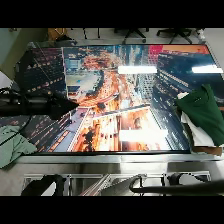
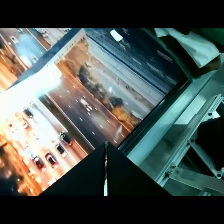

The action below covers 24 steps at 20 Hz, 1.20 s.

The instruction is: Fold the shirts.

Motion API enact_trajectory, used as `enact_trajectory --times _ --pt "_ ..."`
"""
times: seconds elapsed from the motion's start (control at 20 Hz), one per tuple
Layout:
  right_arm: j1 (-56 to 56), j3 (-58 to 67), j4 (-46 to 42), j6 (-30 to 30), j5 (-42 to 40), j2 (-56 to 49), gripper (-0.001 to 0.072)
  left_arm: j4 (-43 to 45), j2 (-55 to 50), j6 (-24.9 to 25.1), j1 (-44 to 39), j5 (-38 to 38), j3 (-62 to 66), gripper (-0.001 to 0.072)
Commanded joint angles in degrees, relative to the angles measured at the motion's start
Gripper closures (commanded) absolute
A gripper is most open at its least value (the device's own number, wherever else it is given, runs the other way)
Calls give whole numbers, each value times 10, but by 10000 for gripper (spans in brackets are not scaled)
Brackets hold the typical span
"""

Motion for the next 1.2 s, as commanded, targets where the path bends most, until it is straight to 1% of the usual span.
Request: enact_trajectory --times 0.0,0.15,0.3,0.35,0.45,0.55,0.6,0.75,0.9,1.05,1.15 --pt "56 -12 100 -45 -71 -7 692 0 -29 -1 -11 6 0 690" --pt "123 -68 78 -67 -80 6 693 0 -40 -1 -11 5 0 690" --pt "193 -200 78 -85 -122 60 693 0 -40 -3 -12 4 0 690" --pt "221 -251 79 -89 -143 86 693 0 -40 -12 -12 0 -1 690" --pt "271 -336 80 -92 -182 133 692 12 -40 -23 -31 -2 -1 690" --pt "310 -386 80 -92 -203 157 692 53 -40 -44 -80 7 -1 690" --pt "326 -402 80 -92 -212 163 692 84 -40 -57 -112 16 -1 690" --pt "354 -416 80 -93 -223 161 692 199 -40 -127 -206 46 -1 690" --pt "360 -416 85 -93 -219 161 692 209 -40 -152 -243 61 -1 690" --pt "360 -416 89 -93 -214 161 692 210 -40 -172 -254 58 -1 690" --pt "360 -416 89 -93 -214 161 692 210 -40 -175 -262 58 -1 690"
